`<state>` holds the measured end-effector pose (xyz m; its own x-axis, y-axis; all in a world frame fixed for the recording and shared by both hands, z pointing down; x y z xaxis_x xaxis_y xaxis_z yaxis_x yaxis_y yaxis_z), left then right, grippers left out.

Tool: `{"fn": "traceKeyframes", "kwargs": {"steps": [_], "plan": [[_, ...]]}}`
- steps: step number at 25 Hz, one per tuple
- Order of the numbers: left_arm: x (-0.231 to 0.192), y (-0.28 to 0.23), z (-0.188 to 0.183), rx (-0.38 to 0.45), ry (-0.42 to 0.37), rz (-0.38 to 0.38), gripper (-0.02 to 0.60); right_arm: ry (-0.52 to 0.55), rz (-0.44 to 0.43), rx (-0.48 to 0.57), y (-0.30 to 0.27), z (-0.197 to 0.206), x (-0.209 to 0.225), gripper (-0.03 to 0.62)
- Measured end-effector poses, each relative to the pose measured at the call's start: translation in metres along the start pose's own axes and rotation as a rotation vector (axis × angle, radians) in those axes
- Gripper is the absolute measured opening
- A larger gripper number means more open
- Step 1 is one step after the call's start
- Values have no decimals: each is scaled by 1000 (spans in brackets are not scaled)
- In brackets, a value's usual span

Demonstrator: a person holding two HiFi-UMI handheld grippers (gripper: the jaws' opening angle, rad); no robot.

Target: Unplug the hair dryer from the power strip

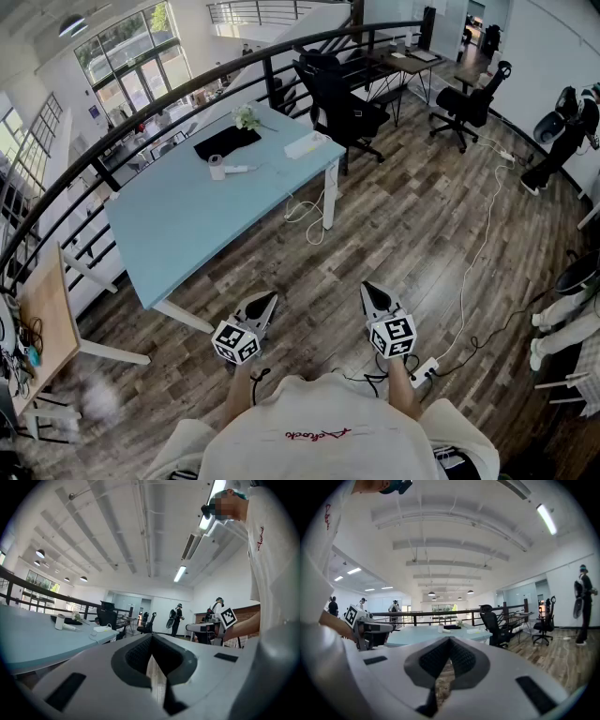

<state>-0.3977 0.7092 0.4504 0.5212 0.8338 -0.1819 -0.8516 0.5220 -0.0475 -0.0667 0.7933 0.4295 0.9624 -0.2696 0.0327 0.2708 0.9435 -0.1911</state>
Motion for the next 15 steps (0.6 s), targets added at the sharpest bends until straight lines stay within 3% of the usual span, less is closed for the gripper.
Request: {"fn": "traceKeyframes", "kwargs": {"steps": [15], "plan": [[-13, 17, 2, -10, -1, 9, 8, -5, 27, 5, -1, 6, -16, 17]]}}
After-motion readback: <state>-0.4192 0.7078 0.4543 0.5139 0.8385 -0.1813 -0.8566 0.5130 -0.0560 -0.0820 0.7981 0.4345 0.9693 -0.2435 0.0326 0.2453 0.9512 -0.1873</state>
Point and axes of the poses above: the fingertips, and each gripper's own axes: y backward along the fingers, x to its right, z out of its underside, the point moved 10 cm from there along y, backward along the fingers, and after that the axes turned 1 degree about -x, right-handed, at the moved point
